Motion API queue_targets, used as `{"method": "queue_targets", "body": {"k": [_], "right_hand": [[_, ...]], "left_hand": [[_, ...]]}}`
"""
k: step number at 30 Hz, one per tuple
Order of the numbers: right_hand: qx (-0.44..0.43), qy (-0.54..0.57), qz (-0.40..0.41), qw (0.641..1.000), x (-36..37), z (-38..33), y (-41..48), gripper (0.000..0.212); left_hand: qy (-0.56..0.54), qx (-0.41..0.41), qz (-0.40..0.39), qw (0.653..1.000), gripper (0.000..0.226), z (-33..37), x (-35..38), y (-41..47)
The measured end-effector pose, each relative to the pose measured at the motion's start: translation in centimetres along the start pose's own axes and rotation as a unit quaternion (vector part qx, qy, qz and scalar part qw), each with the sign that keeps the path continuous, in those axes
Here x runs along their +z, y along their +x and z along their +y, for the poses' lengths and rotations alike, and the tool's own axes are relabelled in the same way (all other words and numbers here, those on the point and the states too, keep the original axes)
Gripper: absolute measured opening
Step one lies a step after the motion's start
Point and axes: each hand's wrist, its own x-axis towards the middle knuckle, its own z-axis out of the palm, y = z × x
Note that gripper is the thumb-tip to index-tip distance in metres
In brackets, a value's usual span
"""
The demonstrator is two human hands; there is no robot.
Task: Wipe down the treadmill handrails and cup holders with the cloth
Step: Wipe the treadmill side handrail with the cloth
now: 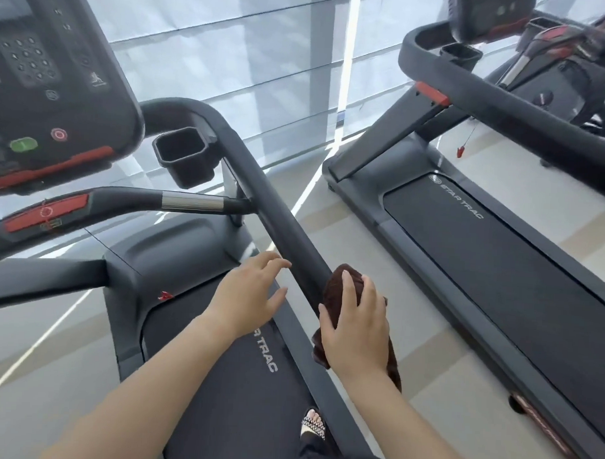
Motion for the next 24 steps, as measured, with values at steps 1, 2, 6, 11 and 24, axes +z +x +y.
{"method": "queue_targets", "body": {"k": [1, 2, 6, 11, 24], "right_hand": [[0.003, 0.0, -0.005, 1.0, 0.3, -0.7, 1.0, 0.064], [0.005, 0.002, -0.013, 1.0, 0.5, -1.4, 2.1, 0.064], [0.015, 0.009, -0.045, 0.999, 1.0, -2.9, 4.8, 0.065], [-0.006, -0.033, -0.028, 0.999, 0.7, -2.1, 2.9, 0.066], [0.073, -0.085, 0.033, 0.993, 5.3, -11.7, 12.5, 0.062]], "left_hand": [[0.014, 0.007, -0.004, 1.0, 0.043, -0.6, -0.3, 1.1], [0.026, 0.013, -0.009, 1.0, 0.045, -1.2, -0.6, 2.1], [0.055, 0.048, -0.032, 0.997, 0.05, -3.2, -1.3, 5.5], [0.064, 0.088, -0.037, 0.993, 0.055, -5.9, -1.4, 9.6], [0.124, 0.152, -0.115, 0.974, 0.06, -15.8, -4.3, 15.0]]}}
